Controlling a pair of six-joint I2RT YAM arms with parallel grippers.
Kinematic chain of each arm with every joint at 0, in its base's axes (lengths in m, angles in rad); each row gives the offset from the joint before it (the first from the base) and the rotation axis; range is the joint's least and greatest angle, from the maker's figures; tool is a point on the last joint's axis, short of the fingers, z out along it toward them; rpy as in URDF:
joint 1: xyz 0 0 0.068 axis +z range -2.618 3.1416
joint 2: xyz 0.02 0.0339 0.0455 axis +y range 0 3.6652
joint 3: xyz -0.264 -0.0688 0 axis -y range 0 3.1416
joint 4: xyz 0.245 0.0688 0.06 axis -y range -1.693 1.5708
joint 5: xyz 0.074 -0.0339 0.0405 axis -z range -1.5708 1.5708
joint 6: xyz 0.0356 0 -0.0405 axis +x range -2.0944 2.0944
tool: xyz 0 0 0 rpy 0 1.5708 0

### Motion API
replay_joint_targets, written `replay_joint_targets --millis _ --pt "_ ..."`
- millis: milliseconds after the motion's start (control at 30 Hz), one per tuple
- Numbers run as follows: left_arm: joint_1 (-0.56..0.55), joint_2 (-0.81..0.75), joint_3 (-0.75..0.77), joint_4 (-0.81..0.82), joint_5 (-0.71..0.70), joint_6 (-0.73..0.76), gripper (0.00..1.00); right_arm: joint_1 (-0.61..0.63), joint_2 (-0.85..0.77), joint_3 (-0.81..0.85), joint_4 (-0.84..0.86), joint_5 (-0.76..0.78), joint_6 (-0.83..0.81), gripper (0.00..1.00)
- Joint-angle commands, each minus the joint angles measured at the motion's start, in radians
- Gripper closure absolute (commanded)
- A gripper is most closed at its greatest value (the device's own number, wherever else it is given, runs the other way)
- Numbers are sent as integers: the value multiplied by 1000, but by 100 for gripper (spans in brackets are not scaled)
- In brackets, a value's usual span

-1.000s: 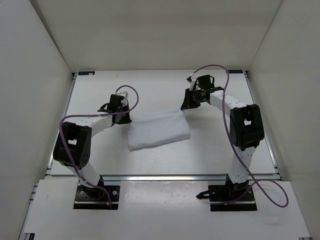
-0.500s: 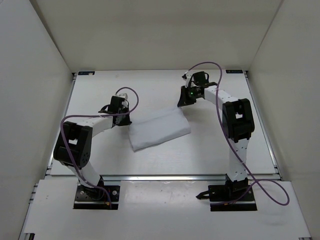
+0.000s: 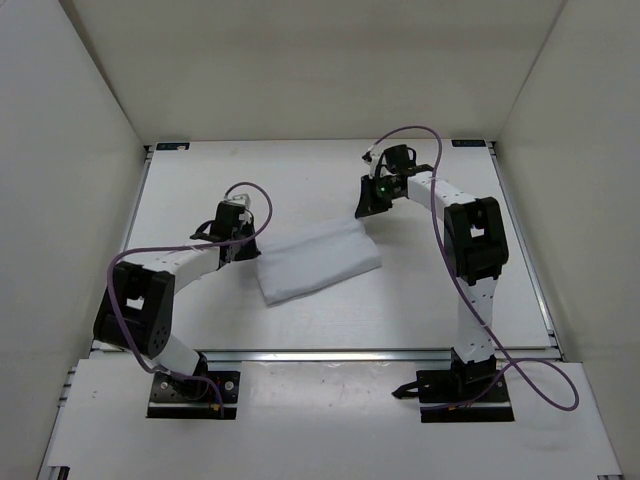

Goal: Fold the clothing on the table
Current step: Fold the skirt

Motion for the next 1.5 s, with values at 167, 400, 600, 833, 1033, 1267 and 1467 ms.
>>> replay_joint_targets --millis 167,400,600,833,1033,1267,1467 --pt "21 22 -3 6 -21 10 56 -12 -21 31 -15 37 -21 73" --pt "20 -36 109 -86 -83 66 10 -52 -129 -2 -43 73 -33 26" --pt "-14 -186 65 -134 -58 27 20 -102 -224 -218 -32 18 -30 25" --pt "-130 -197 -7 -123 11 -62 48 -84 -319 -440 55 -77 -30 26" --pt "-184 -174 -56 -68 45 -98 55 -67 -273 -455 99 -127 -12 34" --pt "-158 -96 -106 -62 33 -103 58 -36 -222 -446 109 -99 -16 41" --pt "-148 -46 -89 -105 -23 -89 61 -33 -169 -460 103 -28 4 52"
